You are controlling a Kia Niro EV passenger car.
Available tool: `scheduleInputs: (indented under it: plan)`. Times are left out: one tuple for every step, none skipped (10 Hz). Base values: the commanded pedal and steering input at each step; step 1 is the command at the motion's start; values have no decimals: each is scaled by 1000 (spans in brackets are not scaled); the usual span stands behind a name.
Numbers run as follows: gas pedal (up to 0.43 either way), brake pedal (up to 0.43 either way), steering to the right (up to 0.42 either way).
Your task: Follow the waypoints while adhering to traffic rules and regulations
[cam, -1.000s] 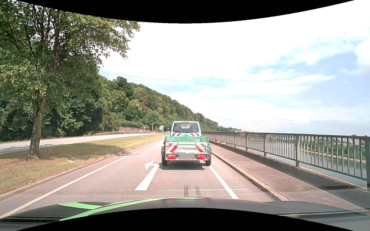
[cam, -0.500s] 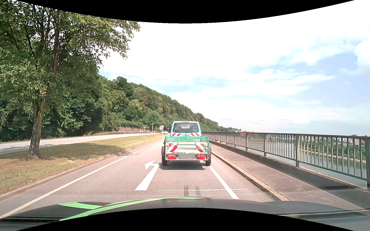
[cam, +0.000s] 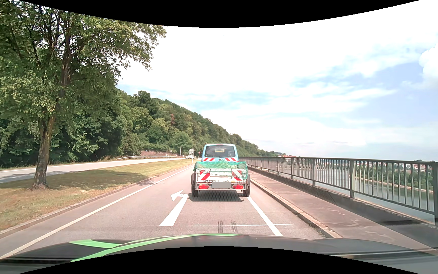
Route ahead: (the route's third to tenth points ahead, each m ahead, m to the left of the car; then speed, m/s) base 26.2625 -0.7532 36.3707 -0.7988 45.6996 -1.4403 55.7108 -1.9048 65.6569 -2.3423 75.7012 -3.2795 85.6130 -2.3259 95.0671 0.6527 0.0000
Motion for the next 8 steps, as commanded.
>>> scheduleInputs:
  plan:
    - [0,323,-32]
    - [0,323,-31]
    - [0,323,-31]
    - [0,323,-31]
    - [0,323,-31]
    - [0,323,-31]
    - [0,323,-31]
    - [0,323,-31]
